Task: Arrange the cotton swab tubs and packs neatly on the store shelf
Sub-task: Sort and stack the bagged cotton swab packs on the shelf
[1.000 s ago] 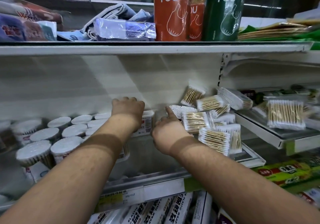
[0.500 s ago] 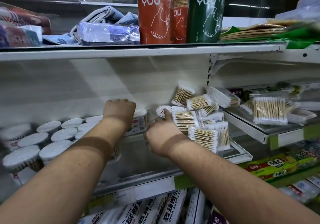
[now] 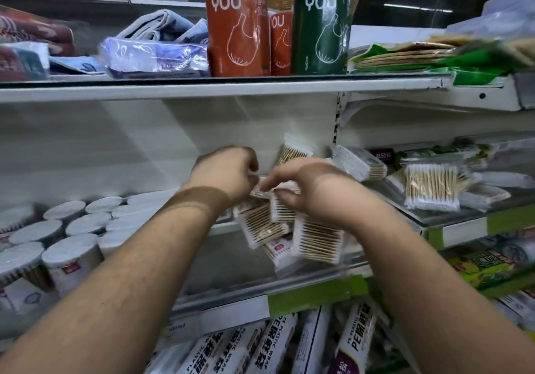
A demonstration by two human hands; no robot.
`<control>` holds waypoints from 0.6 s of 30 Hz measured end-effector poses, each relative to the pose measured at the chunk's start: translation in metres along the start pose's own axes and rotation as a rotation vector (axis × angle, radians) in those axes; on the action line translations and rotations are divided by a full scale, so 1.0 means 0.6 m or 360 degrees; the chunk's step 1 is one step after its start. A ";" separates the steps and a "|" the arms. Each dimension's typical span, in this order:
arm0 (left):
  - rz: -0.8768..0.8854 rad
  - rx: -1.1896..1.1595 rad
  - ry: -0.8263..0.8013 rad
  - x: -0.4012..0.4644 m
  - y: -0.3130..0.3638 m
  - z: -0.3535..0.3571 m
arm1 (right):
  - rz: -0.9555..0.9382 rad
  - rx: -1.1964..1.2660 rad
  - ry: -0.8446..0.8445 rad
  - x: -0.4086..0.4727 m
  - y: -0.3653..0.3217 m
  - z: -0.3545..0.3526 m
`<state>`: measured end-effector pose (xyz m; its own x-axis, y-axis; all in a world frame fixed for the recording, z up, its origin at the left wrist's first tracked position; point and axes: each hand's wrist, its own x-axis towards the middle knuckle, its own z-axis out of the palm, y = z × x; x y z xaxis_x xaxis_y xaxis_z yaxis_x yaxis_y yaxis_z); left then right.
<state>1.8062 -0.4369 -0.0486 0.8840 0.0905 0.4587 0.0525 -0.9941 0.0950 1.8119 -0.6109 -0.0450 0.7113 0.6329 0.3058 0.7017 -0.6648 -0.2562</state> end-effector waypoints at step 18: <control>0.0112 -0.0415 0.0076 0.036 0.153 0.042 | 0.0640 -0.0284 0.0639 0.018 0.207 -0.012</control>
<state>1.8420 -0.5277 -0.0524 0.8579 0.0308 0.5129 -0.1352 -0.9495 0.2830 1.9064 -0.6898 -0.0668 0.8241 0.1414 0.5485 0.3382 -0.8997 -0.2761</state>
